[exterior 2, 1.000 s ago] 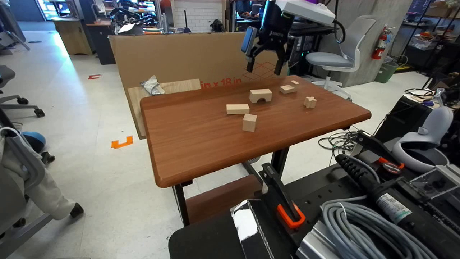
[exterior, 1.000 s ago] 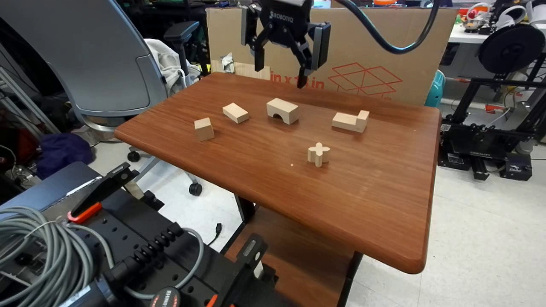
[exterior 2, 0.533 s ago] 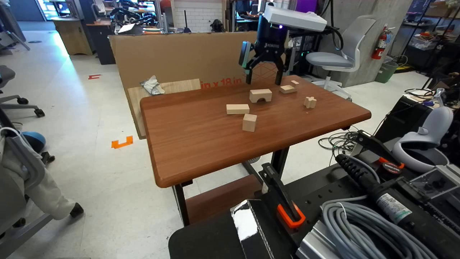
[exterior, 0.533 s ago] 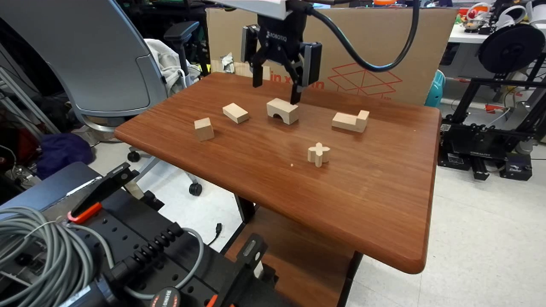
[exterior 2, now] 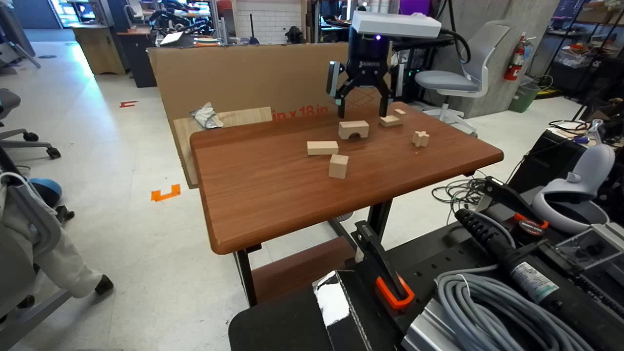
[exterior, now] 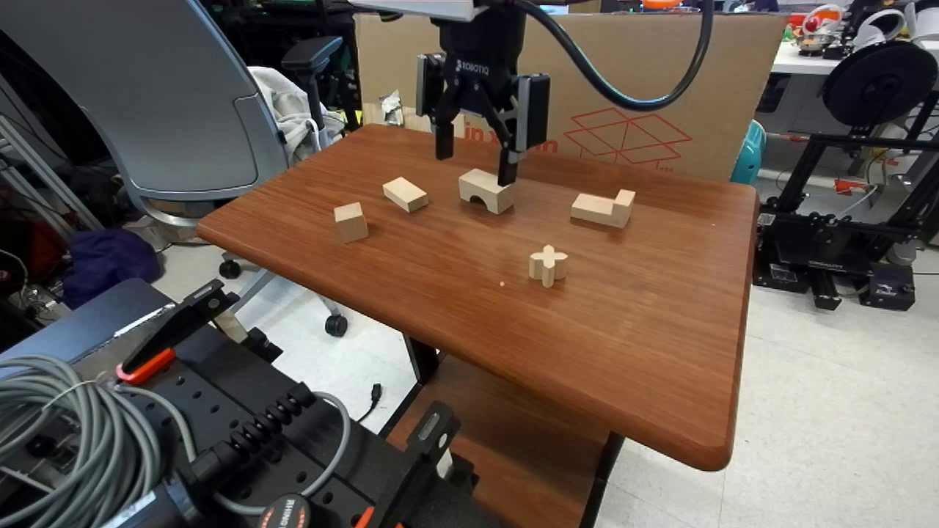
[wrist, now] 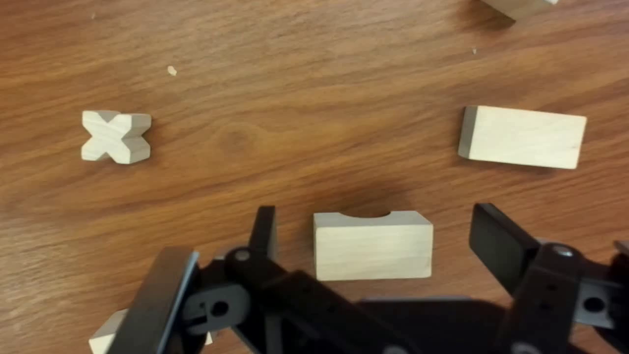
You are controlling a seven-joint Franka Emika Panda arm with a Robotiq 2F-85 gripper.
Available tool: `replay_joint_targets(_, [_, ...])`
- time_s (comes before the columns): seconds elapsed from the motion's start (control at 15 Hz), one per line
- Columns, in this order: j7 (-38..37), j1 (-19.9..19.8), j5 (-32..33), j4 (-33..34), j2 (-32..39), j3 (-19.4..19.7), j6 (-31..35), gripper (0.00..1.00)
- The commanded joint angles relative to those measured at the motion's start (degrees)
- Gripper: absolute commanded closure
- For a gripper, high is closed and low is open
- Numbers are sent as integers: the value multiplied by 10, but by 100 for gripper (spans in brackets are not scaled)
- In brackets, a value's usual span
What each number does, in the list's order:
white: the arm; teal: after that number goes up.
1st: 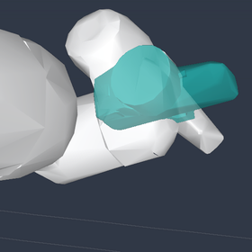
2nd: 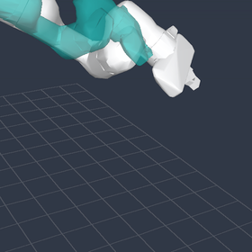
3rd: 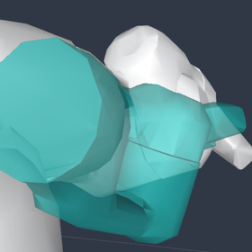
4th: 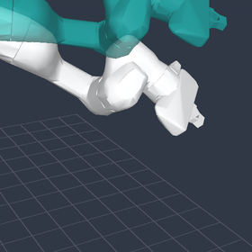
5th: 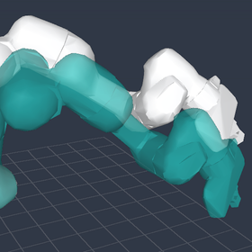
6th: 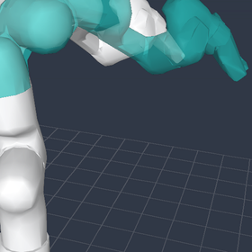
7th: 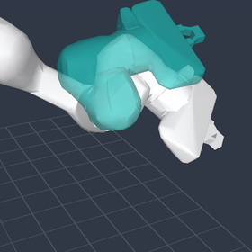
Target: Pick up the wooden block from the table and move it to the left.
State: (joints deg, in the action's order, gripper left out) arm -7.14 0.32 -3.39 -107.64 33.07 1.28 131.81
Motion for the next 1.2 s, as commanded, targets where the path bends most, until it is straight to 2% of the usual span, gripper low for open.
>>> replay_joint_targets(0.0, [-17,9,16,26,11,11,-23,0])
replay_joint_targets(0.53, [15,1,13,53,44,4,4,0])
replay_joint_targets(1.07, [23,0,9,100,97,0,-22,0])
replay_joint_targets(1.13, [23,2,12,105,103,1,-22,25])
